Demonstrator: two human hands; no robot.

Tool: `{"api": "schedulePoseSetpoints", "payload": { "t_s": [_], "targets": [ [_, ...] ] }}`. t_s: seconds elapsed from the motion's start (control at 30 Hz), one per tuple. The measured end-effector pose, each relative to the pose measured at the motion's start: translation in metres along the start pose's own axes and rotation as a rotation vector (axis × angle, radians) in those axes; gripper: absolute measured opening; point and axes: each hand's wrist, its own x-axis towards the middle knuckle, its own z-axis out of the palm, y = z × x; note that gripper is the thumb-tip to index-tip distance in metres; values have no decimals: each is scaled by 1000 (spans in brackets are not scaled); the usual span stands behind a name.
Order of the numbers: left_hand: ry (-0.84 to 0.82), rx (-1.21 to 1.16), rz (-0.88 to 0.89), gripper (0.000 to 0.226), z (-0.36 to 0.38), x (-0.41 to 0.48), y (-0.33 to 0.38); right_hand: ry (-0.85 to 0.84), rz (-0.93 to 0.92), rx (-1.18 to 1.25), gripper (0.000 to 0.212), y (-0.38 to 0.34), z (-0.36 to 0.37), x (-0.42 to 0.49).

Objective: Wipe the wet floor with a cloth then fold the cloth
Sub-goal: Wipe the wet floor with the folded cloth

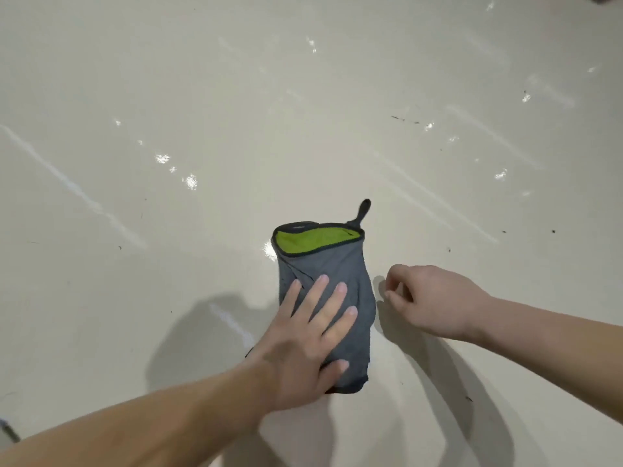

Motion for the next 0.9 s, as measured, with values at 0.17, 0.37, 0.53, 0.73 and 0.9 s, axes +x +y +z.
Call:
{"api": "schedulePoseSetpoints", "payload": {
  "t_s": [0.17, 0.37, 0.53, 0.73, 0.9],
  "targets": [
    [-117, 102, 233, 76, 7, -48, 24, -131, -83, -60, 15, 25, 11, -54],
    [-146, 140, 424, 75, 15, -48, 73, -241, -112, -123, 23, 83, 38, -107],
    [-244, 242, 700, 65, 15, 9, 111, -60, 44, 96, 25, 149, 79, -131],
    [-239, 162, 870, 64, 5, 123, 160, 214, 325, 410, 13, 217, 100, -166],
    [-210, 172, 524, 67, -10, 173, 186, 338, 394, 489, 27, 235, 98, -175]
  ]
}}
